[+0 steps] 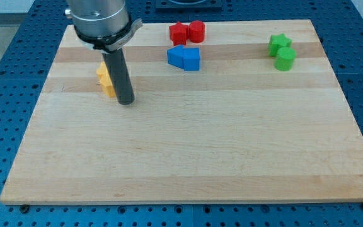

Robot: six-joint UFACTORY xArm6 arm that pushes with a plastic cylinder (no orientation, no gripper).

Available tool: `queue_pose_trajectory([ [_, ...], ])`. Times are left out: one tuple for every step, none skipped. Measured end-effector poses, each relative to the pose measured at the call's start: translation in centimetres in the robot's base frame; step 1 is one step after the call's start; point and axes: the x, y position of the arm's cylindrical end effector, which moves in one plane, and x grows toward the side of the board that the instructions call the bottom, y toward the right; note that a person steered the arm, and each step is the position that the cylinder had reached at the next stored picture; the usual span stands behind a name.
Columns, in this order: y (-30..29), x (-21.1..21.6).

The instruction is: Slide the yellow blocks to the left

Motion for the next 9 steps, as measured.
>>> queue_pose_trajectory([
  [0.1, -1.4],
  [0.0, -2.2],
  [-1.3, -2.2],
  [-3.9, -2.2],
  [-4.2, -2.2],
  [-2.2, -2.2],
  [0.0, -2.6],
  [0.1, -3.7],
  [0.1, -4.8],
])
